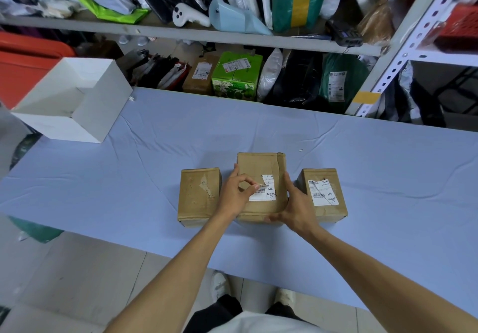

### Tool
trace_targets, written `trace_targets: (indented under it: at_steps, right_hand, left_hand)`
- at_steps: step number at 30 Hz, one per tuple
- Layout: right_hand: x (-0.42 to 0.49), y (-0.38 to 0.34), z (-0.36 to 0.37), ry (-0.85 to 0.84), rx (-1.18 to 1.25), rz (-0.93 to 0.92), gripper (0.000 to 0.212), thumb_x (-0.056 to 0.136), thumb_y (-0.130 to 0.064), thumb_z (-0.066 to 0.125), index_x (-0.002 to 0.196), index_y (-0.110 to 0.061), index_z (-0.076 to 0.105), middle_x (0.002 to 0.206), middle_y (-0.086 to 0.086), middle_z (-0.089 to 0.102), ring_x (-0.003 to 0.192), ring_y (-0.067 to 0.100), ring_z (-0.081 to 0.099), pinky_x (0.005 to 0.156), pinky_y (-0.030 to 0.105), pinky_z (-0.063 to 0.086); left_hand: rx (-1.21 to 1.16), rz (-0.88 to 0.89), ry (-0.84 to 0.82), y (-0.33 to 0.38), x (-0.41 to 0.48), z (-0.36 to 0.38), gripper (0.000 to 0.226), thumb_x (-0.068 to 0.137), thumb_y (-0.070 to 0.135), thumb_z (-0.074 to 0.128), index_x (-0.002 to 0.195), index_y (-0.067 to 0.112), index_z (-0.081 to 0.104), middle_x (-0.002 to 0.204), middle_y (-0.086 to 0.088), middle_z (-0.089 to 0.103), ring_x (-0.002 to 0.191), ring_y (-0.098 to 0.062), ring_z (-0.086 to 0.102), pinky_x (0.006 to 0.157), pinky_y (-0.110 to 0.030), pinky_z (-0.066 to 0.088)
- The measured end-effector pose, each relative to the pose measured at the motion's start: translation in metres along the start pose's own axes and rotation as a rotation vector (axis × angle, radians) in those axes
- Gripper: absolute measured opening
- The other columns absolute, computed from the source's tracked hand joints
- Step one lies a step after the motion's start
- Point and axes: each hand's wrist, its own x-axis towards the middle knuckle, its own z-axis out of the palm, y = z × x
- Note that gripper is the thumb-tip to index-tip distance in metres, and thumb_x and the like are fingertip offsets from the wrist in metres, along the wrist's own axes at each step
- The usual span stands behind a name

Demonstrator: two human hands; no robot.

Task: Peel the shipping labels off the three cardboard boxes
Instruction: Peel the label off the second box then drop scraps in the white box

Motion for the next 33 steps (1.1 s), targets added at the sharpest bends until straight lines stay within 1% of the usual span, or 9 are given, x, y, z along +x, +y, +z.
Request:
trace_targets:
  at_steps: [4, 9, 12, 15, 17, 20, 22, 27, 33]
  right_hand:
    - [-0.001, -0.001, 0.0, 0.0, 0.005, -0.002, 0.133, 0.046, -0.014, 0.092, 0.151, -0.031, 0.013, 0.099, -0.017, 0.056, 0.083, 0.004, 0.054, 0.058, -0.003, 0.04]
    - [-0.003, -0.003, -0.001, -0.001, 0.003, 0.0, 0.133, 0.046, -0.014, 0.092, 0.15, -0.034, 0.012, 0.095, -0.022, 0.053, 0.077, -0.007, 0.052, 0.055, -0.004, 0.038]
    - [-0.004, -0.004, -0.001, -0.004, -0.001, 0.007, 0.133, 0.045, -0.016, 0.092, 0.15, -0.035, 0.012, 0.095, -0.021, 0.055, 0.077, -0.006, 0.053, 0.056, -0.001, 0.041]
    - [-0.004, -0.003, 0.001, -0.009, 0.005, 0.019, 0.132, 0.047, -0.015, 0.09, 0.149, -0.038, 0.011, 0.091, -0.026, 0.054, 0.077, -0.008, 0.054, 0.054, 0.002, 0.043]
    - [-0.004, -0.003, 0.002, -0.012, 0.003, 0.022, 0.132, 0.047, -0.015, 0.09, 0.15, -0.038, 0.01, 0.09, -0.028, 0.053, 0.078, -0.003, 0.056, 0.057, 0.006, 0.045]
    - [-0.003, -0.003, 0.002, -0.007, 0.005, 0.022, 0.133, 0.044, -0.015, 0.09, 0.149, -0.038, 0.012, 0.09, -0.027, 0.055, 0.08, 0.002, 0.058, 0.065, 0.018, 0.052]
    - [-0.004, -0.003, 0.002, -0.003, -0.001, 0.019, 0.134, 0.043, -0.016, 0.091, 0.149, -0.038, 0.012, 0.09, -0.028, 0.054, 0.079, 0.001, 0.058, 0.066, 0.018, 0.052]
    - [-0.006, -0.001, 0.001, 0.006, -0.004, 0.024, 0.133, 0.044, -0.016, 0.092, 0.15, -0.035, 0.013, 0.087, -0.033, 0.049, 0.075, -0.008, 0.053, 0.055, 0.003, 0.042]
    - [-0.005, 0.0, 0.0, 0.007, 0.014, 0.035, 0.133, 0.044, -0.014, 0.092, 0.15, -0.033, 0.015, 0.088, -0.029, 0.051, 0.076, -0.002, 0.055, 0.056, 0.003, 0.043]
  left_hand:
    - [-0.003, -0.007, -0.006, 0.0, -0.001, 0.0, 0.006, 0.083, 0.016, 0.072, 0.089, 0.013, 0.071, 0.157, -0.012, 0.023, 0.145, -0.005, 0.015, 0.073, 0.014, 0.018]
    - [-0.01, -0.015, -0.015, 0.003, -0.002, 0.0, 0.007, 0.084, 0.018, 0.072, 0.089, 0.014, 0.071, 0.159, -0.009, 0.02, 0.145, -0.005, 0.015, 0.074, 0.013, 0.018]
    - [-0.011, -0.015, -0.016, 0.004, -0.003, -0.001, 0.007, 0.084, 0.019, 0.072, 0.089, 0.015, 0.071, 0.159, -0.009, 0.02, 0.146, -0.005, 0.015, 0.094, -0.004, 0.021]
    - [-0.018, -0.016, -0.012, 0.003, -0.004, -0.003, 0.005, 0.083, 0.019, 0.072, 0.088, 0.017, 0.071, 0.158, -0.009, 0.022, 0.146, -0.004, 0.014, 0.099, -0.016, 0.02]
    - [-0.019, -0.014, -0.011, 0.004, -0.004, -0.004, 0.004, 0.083, 0.02, 0.072, 0.087, 0.019, 0.071, 0.158, -0.01, 0.023, 0.146, -0.004, 0.014, 0.097, -0.013, 0.023]
    - [-0.021, -0.013, -0.007, 0.003, -0.004, -0.003, 0.005, 0.082, 0.019, 0.073, 0.087, 0.017, 0.072, 0.157, -0.012, 0.024, 0.146, -0.003, 0.012, 0.081, 0.006, 0.023]
    - [-0.022, -0.013, -0.011, 0.003, -0.004, -0.002, 0.005, 0.082, 0.019, 0.073, 0.086, 0.017, 0.072, 0.157, -0.012, 0.024, 0.146, -0.002, 0.013, 0.079, 0.008, 0.022]
    - [-0.028, -0.017, -0.039, 0.007, -0.006, -0.002, 0.004, 0.082, 0.022, 0.073, 0.085, 0.021, 0.071, 0.159, -0.008, 0.02, 0.146, -0.004, 0.013, 0.105, -0.019, 0.019]
    - [-0.027, -0.015, -0.051, 0.011, -0.007, -0.002, 0.004, 0.082, 0.022, 0.073, 0.084, 0.023, 0.07, 0.159, -0.008, 0.019, 0.147, -0.006, 0.013, 0.112, -0.026, 0.02]
